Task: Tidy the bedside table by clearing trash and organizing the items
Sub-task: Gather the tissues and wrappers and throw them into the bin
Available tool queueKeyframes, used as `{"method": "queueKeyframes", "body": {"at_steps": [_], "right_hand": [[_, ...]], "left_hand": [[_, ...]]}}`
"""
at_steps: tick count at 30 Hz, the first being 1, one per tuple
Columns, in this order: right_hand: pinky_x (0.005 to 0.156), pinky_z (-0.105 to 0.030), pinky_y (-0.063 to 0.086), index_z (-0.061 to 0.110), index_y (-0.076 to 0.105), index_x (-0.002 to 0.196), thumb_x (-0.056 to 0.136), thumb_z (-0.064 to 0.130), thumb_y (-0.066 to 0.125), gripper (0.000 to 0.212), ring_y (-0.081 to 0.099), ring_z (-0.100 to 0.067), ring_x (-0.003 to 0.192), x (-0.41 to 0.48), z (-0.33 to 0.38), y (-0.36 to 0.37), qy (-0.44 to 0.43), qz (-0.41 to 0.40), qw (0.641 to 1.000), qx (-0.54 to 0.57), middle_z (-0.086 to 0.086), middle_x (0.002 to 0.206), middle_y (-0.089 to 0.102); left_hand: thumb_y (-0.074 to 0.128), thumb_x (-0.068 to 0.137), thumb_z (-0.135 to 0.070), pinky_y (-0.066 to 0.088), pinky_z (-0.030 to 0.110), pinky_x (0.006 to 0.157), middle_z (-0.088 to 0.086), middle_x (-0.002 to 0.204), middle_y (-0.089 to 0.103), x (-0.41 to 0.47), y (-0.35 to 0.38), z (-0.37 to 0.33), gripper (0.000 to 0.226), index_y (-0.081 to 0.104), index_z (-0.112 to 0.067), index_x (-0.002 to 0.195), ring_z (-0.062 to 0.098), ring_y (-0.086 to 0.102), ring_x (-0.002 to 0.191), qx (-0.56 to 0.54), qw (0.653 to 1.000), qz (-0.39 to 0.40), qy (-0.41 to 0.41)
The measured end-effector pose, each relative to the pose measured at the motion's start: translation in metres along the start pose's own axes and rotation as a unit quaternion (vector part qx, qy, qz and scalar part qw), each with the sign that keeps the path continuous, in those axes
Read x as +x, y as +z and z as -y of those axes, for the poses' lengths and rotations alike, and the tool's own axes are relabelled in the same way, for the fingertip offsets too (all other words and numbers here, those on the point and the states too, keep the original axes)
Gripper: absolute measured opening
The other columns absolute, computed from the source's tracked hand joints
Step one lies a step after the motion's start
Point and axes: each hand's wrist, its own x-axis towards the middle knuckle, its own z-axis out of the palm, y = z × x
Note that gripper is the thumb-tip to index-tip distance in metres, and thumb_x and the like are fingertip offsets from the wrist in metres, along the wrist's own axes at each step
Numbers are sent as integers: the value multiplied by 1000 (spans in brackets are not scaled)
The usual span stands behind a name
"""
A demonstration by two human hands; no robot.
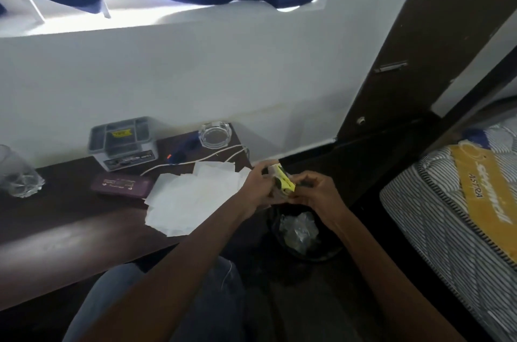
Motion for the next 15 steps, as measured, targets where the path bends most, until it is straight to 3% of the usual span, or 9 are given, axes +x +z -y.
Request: {"method": "queueKeyframes", "body": {"at_steps": [3,5,7,9,11,13,15], "right_hand": [[57,-30,57,-4,65,75,73,-15,66,11,63,-18,59,17,-30,-21,6,-90,993,-70,-9,65,64],[49,-25,56,2,60,63,74,-19,60,24,59,-17,51,29,-68,-38,50,-173,978,-105,-8,56,58],[48,-27,55,5,59,55,75,-16,60,29,59,-23,54,43,-111,-53,93,-242,951,-168,-10,57,57],[52,-34,48,-4,63,58,75,-8,60,18,62,-35,63,56,-150,-63,125,-282,915,-261,-18,62,61],[62,-33,41,-9,67,73,79,1,58,15,63,-40,79,67,-180,-64,149,-274,884,-348,-26,82,66],[75,-36,47,-10,68,92,85,6,53,23,62,-41,95,74,-200,-60,193,-245,875,-371,-27,104,64],[92,-36,42,-9,61,112,91,9,48,30,55,-39,113,80,-217,-54,238,-169,870,-397,-26,121,57]], "left_hand": [[50,94,-11,52,46,82,5,114,55,6,2,-1,33,48,-21,126,31,55,106,-71,991,87,-74],[50,95,-17,45,48,92,2,130,47,12,-4,-4,33,50,-24,127,32,37,129,-28,995,72,-63],[49,95,-20,44,44,94,0,132,50,20,-14,-5,28,54,-24,122,26,37,131,20,998,49,-35],[49,95,-20,46,41,96,-2,130,57,24,-27,-2,24,58,-23,117,24,47,126,36,998,44,-23],[50,94,-19,49,38,94,-2,122,64,26,-40,3,24,60,-20,116,22,56,118,34,999,33,-22],[50,94,-17,51,33,88,-1,115,68,29,-52,6,22,62,-18,113,21,62,112,29,999,23,-17],[48,95,-15,50,34,90,0,113,70,30,-61,7,20,63,-18,108,21,63,110,25,1000,11,-12]]}}
